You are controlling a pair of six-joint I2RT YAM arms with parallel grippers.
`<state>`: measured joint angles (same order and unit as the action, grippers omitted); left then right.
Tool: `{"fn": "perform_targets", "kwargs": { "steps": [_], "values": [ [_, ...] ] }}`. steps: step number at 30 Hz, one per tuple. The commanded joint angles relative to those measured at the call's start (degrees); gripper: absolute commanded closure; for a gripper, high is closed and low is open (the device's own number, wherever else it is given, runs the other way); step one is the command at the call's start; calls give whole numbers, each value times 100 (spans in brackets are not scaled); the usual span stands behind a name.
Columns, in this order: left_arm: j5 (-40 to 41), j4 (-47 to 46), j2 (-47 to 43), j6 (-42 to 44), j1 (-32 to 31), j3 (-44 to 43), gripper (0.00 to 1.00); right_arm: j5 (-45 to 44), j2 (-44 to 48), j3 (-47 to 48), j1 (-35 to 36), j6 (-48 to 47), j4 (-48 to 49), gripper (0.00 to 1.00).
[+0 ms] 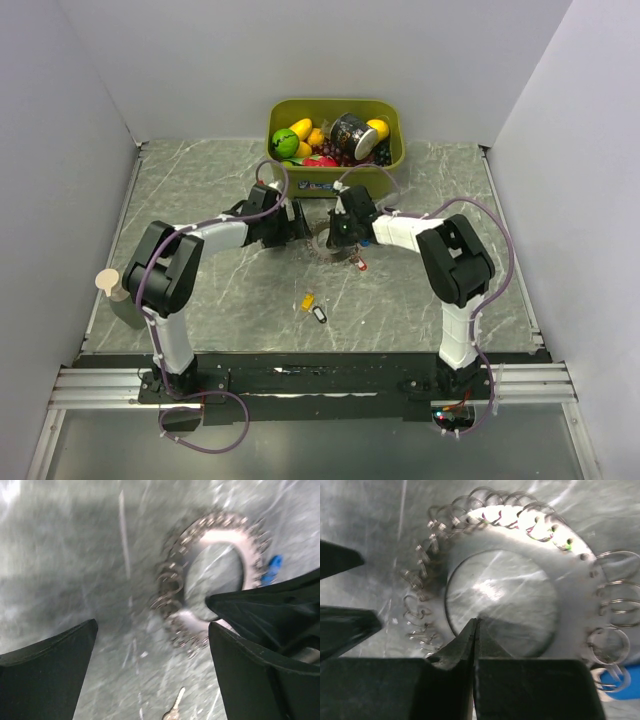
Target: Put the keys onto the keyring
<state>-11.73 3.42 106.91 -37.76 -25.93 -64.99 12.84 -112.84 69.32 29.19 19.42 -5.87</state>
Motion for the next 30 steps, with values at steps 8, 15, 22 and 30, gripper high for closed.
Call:
{"fn": "perform_targets", "kwargs": {
  "steps": [8,15,22,30],
  "values": [
    [-40,-254,-425,-48,-35,417,3,570,507,-734,456,62,-372,100],
    [-128,-272,-496,128,-43,487,4,-79,1219,-956,465,281,-151,95],
    [47,202,-347,392,-236,207,2,-572,1985,-1008,333,264,-116,89],
    [-224,176,119,383,-395,48,6,-274,1801,-1263,-431,282,-283,89]
  ]
}}
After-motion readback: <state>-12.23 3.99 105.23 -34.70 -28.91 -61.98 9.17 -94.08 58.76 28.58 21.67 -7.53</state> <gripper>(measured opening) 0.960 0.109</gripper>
